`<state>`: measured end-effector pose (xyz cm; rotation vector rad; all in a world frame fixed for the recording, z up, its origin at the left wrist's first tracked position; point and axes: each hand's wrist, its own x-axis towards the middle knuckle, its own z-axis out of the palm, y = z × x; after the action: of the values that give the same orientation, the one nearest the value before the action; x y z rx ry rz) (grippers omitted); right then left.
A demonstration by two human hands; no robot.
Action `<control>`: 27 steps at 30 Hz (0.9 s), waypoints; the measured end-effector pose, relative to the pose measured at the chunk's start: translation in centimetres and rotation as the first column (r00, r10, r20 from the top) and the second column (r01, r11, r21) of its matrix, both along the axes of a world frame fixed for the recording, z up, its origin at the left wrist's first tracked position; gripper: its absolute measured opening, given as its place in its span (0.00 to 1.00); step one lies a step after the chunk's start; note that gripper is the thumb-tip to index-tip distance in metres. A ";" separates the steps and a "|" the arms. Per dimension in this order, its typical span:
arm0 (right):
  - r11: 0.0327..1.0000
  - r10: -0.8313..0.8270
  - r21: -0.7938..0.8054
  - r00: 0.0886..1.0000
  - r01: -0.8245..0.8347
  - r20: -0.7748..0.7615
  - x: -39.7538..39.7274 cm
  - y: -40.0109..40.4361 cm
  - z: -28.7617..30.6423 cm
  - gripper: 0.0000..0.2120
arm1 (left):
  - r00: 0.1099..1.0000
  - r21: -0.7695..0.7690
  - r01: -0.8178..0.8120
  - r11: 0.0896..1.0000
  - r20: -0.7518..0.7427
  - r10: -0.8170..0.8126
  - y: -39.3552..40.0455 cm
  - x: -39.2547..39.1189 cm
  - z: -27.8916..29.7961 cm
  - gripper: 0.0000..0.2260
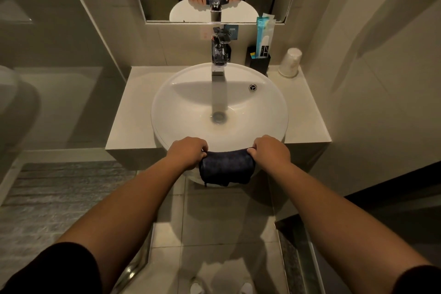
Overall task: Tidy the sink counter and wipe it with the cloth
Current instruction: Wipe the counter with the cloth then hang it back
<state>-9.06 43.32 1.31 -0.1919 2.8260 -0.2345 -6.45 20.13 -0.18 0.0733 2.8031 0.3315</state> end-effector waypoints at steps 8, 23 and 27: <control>0.999 0.031 -0.025 0.995 -0.034 -0.095 0.3 0.3 0.3 0.13 | 0.998 -0.138 0.066 0.988 -0.017 -0.069 -0.5 0.5 0.5 0.10; 0.892 0.450 0.109 0.881 -0.438 -0.145 5.2 -1.4 0.7 0.13 | 0.956 -0.135 0.098 0.986 -0.263 -0.131 3.7 6.2 -0.7 0.20; 0.892 0.451 0.110 0.879 -0.438 -0.154 5.5 -1.5 0.7 0.13 | 0.928 -0.151 0.175 0.973 -0.306 -0.214 3.4 6.4 -0.8 0.17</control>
<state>-3.60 41.85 2.01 -0.8739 2.8525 -0.0101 -0.02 23.51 -0.99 0.4110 3.0944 0.1079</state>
